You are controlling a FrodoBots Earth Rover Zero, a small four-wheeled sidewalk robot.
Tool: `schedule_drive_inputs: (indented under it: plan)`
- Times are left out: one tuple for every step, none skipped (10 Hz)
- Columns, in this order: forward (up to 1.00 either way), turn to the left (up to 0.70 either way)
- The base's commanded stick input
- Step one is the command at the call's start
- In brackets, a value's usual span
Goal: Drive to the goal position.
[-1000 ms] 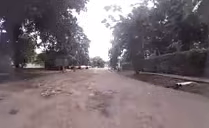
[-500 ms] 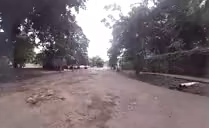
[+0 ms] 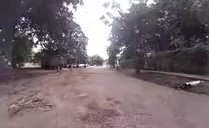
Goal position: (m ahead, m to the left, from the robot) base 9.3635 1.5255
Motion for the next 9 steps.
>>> schedule_drive_inputs:
  plan:
    - [0.7,0.0]
    - [0.7,0.09]
    - [0.7,0.24]
    - [0.7,0.29]
    - [0.7,0.08]
    - [0.7,0.0]
    - [0.7,0.0]
    - [0.7,0.0]
    - [0.7,0.0]
